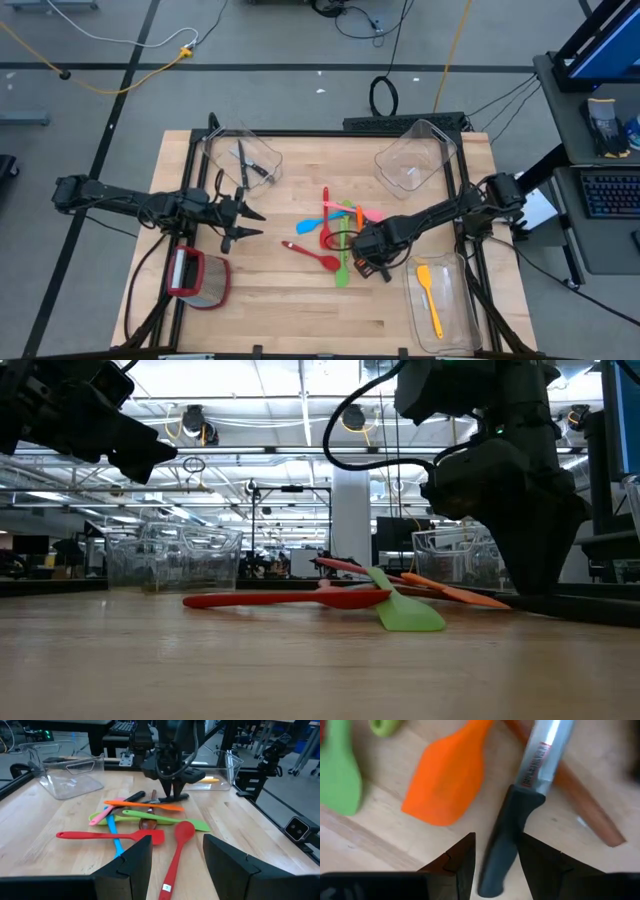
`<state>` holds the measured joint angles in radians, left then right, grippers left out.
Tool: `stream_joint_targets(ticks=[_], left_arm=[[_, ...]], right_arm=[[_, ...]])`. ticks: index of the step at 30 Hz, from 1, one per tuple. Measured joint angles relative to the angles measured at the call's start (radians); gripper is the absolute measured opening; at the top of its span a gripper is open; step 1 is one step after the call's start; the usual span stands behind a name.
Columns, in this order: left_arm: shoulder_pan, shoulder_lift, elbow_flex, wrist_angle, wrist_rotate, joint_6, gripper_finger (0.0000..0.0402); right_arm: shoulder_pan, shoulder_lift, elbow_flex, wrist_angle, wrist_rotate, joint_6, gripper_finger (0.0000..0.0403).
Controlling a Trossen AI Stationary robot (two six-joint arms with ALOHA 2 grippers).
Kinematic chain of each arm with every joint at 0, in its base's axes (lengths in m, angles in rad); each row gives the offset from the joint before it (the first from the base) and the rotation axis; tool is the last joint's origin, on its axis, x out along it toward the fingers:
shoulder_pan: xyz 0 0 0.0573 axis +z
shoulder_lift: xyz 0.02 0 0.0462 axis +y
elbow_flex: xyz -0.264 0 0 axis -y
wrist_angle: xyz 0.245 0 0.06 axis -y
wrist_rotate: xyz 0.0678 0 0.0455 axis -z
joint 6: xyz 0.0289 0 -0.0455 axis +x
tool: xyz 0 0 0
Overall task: Pick & Place Kitchen Items
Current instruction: Put the black kitchen knife into the top left transparent bin
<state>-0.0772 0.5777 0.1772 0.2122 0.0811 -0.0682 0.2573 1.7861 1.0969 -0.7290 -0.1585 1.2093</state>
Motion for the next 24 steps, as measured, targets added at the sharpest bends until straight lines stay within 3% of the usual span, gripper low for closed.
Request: stream_joint_targets(ticks=[14,24], left_arm=[[0.0,0.0,0.0,0.001,0.0,-0.022,0.0182],[0.0,0.0,0.0,0.001,0.0,-0.022,0.0182]], right_arm=[[0.0,0.045,-0.003,0.03,0.023,0.036,0.0137],[-0.001,0.01,-0.004,0.021,0.001,0.066,0.0084]])
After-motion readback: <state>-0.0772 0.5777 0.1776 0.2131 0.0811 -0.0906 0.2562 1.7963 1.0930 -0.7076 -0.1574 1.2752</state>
